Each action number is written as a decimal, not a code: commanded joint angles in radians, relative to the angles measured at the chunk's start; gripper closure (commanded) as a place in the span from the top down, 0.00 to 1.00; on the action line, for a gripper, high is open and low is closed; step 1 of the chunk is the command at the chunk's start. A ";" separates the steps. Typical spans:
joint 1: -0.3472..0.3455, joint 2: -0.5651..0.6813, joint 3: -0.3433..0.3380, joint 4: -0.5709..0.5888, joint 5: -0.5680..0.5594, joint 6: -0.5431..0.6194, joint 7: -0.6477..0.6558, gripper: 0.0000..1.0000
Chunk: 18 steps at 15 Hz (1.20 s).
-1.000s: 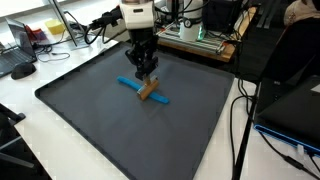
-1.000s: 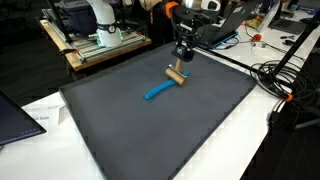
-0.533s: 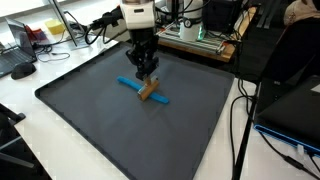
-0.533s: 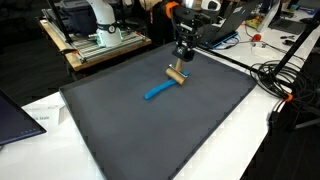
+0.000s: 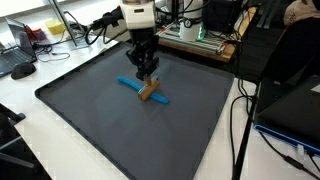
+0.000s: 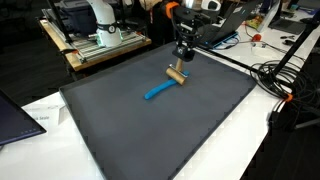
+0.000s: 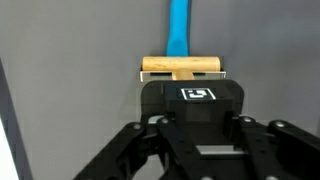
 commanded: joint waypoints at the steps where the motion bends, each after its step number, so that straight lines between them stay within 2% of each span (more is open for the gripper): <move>1: -0.004 -0.002 0.004 0.000 0.007 0.006 -0.004 0.22; 18: -0.008 0.004 0.031 -0.001 0.051 0.010 -0.070 0.22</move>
